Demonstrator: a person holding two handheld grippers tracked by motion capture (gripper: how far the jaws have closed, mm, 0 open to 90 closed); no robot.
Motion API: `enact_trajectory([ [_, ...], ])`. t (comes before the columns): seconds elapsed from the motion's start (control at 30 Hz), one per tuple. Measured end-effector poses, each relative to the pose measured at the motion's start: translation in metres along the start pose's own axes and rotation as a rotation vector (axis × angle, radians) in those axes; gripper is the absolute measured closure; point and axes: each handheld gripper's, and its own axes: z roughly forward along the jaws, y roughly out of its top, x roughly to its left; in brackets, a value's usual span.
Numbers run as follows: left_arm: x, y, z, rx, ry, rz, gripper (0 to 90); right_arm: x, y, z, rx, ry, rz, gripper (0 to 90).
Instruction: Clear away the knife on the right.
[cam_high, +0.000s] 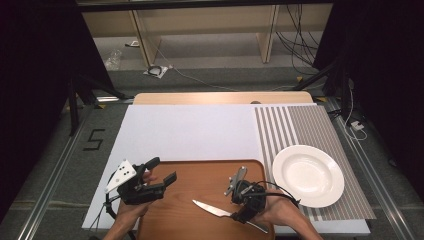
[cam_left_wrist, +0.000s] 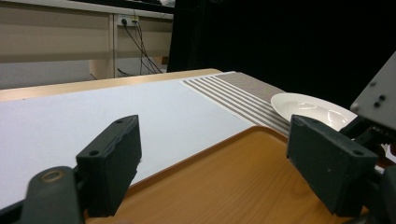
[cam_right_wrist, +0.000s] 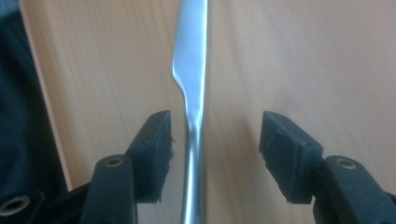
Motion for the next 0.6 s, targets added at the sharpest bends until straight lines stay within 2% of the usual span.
enact_trajectory([
  [0.03, 0.0, 0.0, 0.0, 0.0, 0.0, 0.0, 18.0, 0.002, 0.0, -0.002, -0.055, -0.021, -0.021, 45.4],
  [0.07, 0.0, 0.0, 0.0, 0.0, 0.0, 0.001, 18.0, 0.004, 0.001, -0.003, -0.082, -0.031, -0.021, 48.8],
  [0.1, 0.0, 0.0, 0.0, 0.0, 0.0, 0.002, 18.0, 0.004, 0.001, -0.003, -0.082, -0.031, -0.021, 48.8],
  [0.13, 0.0, 0.0, 0.0, 0.001, 0.0, 0.002, 18.0, 0.006, 0.001, -0.004, -0.13, -0.048, -0.035, 54.9],
  [0.17, 0.0, 0.0, 0.0, 0.001, 0.0, 0.002, 18.0, 0.006, 0.001, -0.004, -0.13, -0.048, -0.035, 54.9],
  [0.2, 0.0, 0.0, 0.0, 0.004, 0.001, 0.002, 18.0, 0.009, 0.0, -0.004, -0.167, -0.054, -0.054, 63.2],
  [0.23, 0.0, 0.0, 0.0, 0.004, 0.001, 0.002, 18.0, 0.009, 0.0, -0.004, -0.167, -0.054, -0.054, 63.2],
  [0.27, 0.0, 0.0, 0.0, 0.004, 0.001, 0.001, 17.9, 0.012, -0.001, -0.003, -0.199, -0.061, -0.074, 69.3],
  [0.37, -0.001, 0.0, 0.0, 0.003, 0.0, 0.001, 18.0, 0.015, -0.001, -0.001, -0.208, -0.04, -0.086, 74.4],
  [0.43, 0.0, 0.0, 0.0, 0.005, 0.0, 0.001, 18.0, 0.018, -0.001, 0.003, -0.202, -0.037, -0.105, 77.8],
  [0.5, -0.001, 0.0, 0.001, 0.005, -0.001, 0.001, 18.0, 0.02, -0.001, 0.007, -0.188, -0.019, -0.132, 84.8],
  [0.6, -0.001, 0.0, 0.001, 0.006, -0.002, 0.002, 18.0, 0.022, -0.001, 0.011, -0.173, -0.013, -0.142, 88.9],
])
